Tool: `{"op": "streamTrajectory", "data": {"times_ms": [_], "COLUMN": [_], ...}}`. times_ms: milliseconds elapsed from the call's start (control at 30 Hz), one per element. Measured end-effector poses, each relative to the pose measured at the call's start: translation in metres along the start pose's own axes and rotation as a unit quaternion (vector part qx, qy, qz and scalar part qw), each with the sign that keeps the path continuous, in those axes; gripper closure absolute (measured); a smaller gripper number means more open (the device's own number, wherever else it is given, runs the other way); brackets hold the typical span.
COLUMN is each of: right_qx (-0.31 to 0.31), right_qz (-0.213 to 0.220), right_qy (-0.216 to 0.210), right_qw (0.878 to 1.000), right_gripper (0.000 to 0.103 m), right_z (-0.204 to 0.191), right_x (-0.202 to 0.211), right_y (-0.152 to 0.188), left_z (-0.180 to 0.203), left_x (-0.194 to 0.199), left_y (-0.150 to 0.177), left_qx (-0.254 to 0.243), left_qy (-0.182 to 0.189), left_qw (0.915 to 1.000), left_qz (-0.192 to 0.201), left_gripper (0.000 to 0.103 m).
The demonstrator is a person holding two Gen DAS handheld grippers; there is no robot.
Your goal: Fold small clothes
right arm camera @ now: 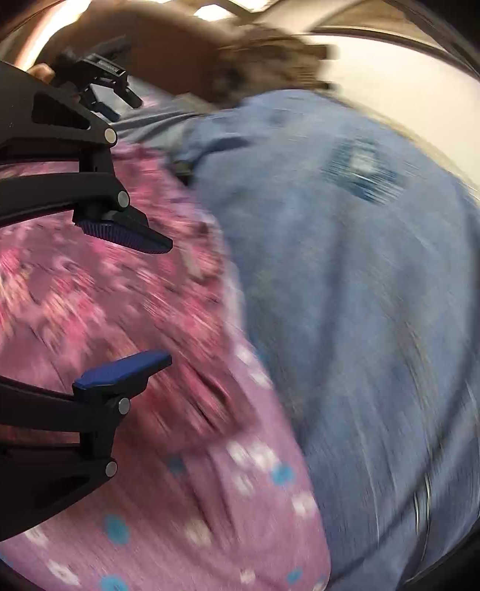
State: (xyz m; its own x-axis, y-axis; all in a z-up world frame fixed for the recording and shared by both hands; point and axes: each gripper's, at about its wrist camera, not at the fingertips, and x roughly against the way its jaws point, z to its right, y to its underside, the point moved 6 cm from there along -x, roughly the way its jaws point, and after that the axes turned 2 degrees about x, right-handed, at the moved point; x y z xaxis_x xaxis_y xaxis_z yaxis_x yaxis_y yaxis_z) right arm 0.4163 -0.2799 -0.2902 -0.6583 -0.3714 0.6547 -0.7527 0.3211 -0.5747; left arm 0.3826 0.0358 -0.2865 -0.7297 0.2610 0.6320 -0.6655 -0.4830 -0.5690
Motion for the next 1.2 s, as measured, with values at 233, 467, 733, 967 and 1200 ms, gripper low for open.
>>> {"op": "streamTrajectory", "data": {"times_ms": [233,467,733,967,1200], "right_qx": [0.106,0.102,0.056,0.017,0.037], "right_qz": [-0.14,-0.102,0.027,-0.042,-0.05], "right_qy": [0.058,0.118,0.099,0.192,0.163], "right_qw": [0.983,0.982,0.993,0.98,0.985], "right_gripper": [0.055,0.057,0.055,0.058,0.064], "right_z": [-0.067,-0.074,-0.052,0.033,-0.004], "right_x": [-0.099,-0.181,-0.107,-0.074,-0.088], "right_y": [0.056,-0.027,-0.07,-0.018,-0.01], "left_z": [0.011,0.0,-0.012,-0.048,-0.076], "left_x": [-0.037,-0.052,-0.048,-0.03,-0.023], "left_y": [0.06,0.039,0.024,0.008,0.002], "left_qx": [-0.065,-0.022,0.012,0.037,0.083], "left_qy": [-0.05,-0.036,-0.029,-0.084,-0.088], "left_qw": [0.9926,0.9919,0.9926,0.9921,0.9884], "left_qz": [-0.09,-0.12,-0.117,-0.085,-0.091], "left_gripper": [0.023,0.023,0.023,0.023,0.023]}}
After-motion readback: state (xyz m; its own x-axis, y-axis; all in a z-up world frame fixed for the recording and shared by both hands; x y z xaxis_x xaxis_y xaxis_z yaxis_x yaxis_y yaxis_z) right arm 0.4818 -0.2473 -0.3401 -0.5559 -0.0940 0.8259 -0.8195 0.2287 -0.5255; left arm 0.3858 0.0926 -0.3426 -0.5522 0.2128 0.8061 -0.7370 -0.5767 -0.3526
